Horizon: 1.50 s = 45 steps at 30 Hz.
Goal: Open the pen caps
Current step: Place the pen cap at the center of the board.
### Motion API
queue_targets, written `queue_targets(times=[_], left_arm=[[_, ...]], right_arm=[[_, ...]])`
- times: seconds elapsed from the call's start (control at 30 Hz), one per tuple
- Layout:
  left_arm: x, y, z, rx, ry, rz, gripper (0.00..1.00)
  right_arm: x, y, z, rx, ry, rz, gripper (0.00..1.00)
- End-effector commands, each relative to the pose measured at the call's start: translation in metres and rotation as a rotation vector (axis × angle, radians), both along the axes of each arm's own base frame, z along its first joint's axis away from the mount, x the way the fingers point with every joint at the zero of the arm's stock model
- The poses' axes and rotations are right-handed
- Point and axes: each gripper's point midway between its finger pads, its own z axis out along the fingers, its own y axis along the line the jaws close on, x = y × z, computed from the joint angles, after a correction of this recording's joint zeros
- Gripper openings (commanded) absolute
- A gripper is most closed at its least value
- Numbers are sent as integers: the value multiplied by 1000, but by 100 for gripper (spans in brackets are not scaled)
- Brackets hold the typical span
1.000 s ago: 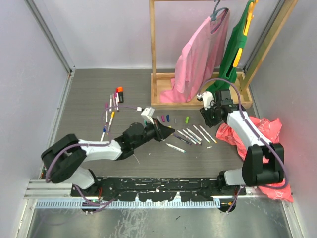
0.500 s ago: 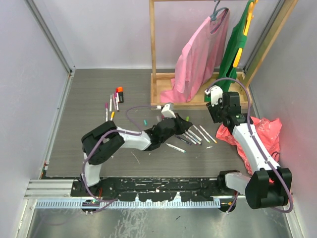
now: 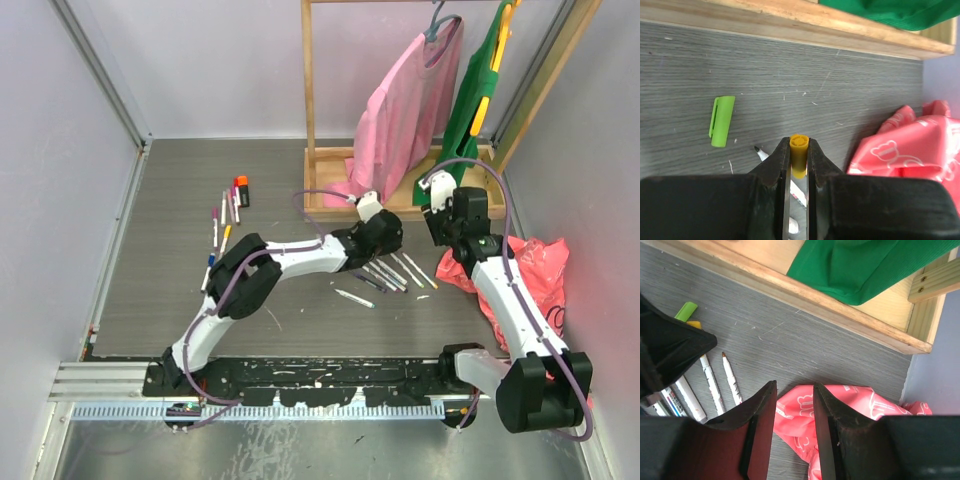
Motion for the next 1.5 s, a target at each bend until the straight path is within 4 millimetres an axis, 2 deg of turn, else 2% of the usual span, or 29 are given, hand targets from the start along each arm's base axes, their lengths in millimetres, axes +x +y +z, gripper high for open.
queue_targets(times=[0.0, 0.33, 0.5, 0.6, 0.87, 1.03, 1.2, 1.47], left_arm=[[8, 2, -14, 136, 24, 2, 2], [26, -2, -39, 185, 79, 3, 7], [31, -4, -43, 187, 84, -3, 21], [32, -4, -47, 189, 89, -6, 25], [33, -7, -50, 182, 102, -21, 27], [34, -13, -25, 155, 60, -58, 30], [34, -12, 16, 124, -6, -84, 35], [18, -2, 66, 25, -64, -115, 35]], right_arm=[[10, -4, 26, 9, -111, -29, 41], [10, -3, 25, 10, -109, -27, 41], [10, -3, 24, 11, -106, -23, 41], [10, -3, 24, 11, -105, -23, 41], [10, -2, 21, 9, -99, -19, 41], [9, -1, 20, 10, -94, -14, 41], [9, -1, 20, 13, -96, -10, 41], [8, 1, 23, 18, -105, 0, 41]])
